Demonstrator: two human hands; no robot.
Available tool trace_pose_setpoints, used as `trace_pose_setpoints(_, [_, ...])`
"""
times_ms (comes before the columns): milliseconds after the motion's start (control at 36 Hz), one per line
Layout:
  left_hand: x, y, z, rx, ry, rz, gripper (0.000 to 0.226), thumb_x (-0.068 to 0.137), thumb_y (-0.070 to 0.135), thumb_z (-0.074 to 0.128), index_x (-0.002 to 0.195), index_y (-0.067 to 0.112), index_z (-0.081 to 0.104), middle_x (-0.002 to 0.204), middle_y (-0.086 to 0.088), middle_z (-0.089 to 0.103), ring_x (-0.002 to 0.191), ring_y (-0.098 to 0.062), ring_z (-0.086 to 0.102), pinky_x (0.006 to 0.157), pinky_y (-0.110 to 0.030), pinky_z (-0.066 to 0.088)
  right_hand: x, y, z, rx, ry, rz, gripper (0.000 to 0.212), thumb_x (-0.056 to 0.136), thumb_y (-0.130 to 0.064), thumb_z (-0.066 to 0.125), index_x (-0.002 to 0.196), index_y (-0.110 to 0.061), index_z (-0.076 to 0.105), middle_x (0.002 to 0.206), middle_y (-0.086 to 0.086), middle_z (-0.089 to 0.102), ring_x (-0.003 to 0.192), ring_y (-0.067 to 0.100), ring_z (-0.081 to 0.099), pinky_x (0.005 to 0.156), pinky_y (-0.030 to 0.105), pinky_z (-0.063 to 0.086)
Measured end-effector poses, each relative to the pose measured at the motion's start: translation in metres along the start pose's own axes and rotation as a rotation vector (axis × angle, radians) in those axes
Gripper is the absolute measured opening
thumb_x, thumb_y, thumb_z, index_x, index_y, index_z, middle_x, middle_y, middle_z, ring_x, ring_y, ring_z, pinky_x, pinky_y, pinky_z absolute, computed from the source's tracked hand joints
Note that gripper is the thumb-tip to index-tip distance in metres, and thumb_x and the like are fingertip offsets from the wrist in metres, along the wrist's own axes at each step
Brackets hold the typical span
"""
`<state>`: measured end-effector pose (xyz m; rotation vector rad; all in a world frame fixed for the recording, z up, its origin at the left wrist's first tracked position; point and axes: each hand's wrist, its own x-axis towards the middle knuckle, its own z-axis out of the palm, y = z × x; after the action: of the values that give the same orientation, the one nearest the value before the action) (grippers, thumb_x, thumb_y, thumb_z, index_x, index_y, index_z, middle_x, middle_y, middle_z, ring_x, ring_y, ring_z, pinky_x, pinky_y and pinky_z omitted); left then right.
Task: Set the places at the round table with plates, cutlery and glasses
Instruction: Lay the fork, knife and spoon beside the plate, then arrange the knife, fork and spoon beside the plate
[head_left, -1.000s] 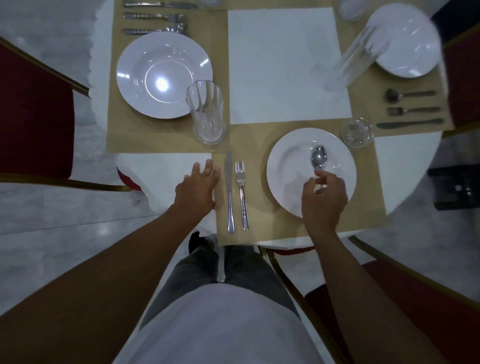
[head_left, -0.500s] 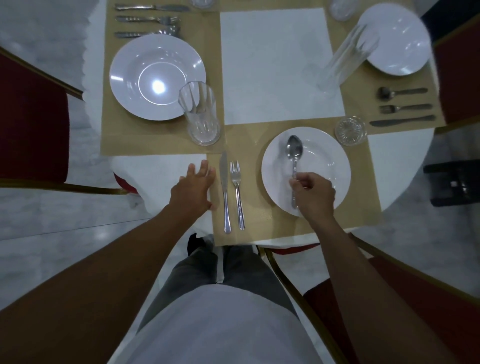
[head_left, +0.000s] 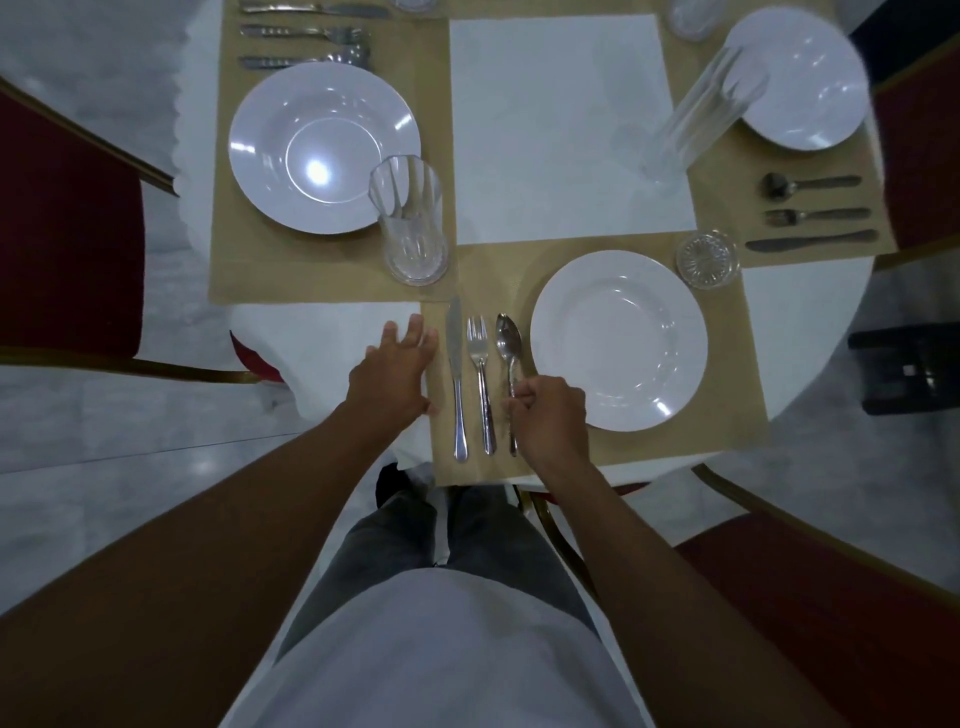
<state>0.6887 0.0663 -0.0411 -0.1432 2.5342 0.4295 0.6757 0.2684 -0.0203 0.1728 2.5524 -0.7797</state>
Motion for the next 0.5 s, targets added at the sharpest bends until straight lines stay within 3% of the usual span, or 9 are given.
trace_pose_setpoints(139, [-0.0001,-0.0008,0.0007,-0.006,0.004,0.006,0.103,0.076,0.037,0.081,0.155,0.021,0.016,0.165,-0.003,-0.001,0.151,-0.034,0.001,0.115,-0.054,0.027,0.0069,-0.0001,0.0073,-0.061,-0.003,-0.016,0.013,0.098,-0.016,0.067,0.100,-0.006,0.076,0.082,0.006,0.073,0.071,0.018,0.071,0.074,0.033,0.063])
trace_pose_setpoints(222, [-0.0003,-0.0008,0.0005,-0.008,-0.002,0.009,0.103,0.077,0.038,0.081,0.155,0.021,0.015,0.165,-0.003,-0.002,0.151,-0.034,0.001,0.115,-0.054,0.027,0.0063,0.0007,0.0071,-0.149,-0.004,-0.085,0.014,0.099,-0.020,0.066,0.104,-0.009,0.074,0.091,0.005,0.073,0.080,0.016,0.071,0.077,0.027,0.057])
trace_pose_setpoints(333, [-0.0003,-0.0006,0.0002,-0.003,-0.007,0.008,0.103,0.078,0.038,0.080,0.155,0.021,0.015,0.165,-0.003,-0.002,0.151,-0.034,0.001,0.115,-0.054,0.028,0.0023,0.0026,0.0058,-0.249,0.000,-0.142,0.017,0.101,-0.022,0.062,0.104,-0.009,0.073,0.089,0.003,0.073,0.076,0.013,0.070,0.068,0.019,0.049])
trace_pose_setpoints(500, [-0.0005,-0.0002,-0.0007,-0.007,-0.018,-0.001,0.104,0.077,0.038,0.081,0.155,0.022,0.014,0.165,-0.002,-0.003,0.151,-0.033,0.000,0.116,-0.053,0.027,-0.0003,0.0030,0.0040,-0.345,-0.039,-0.171,0.019,0.102,-0.020,0.062,0.113,-0.008,0.072,0.099,0.004,0.074,0.086,0.015,0.073,0.084,0.026,0.059])
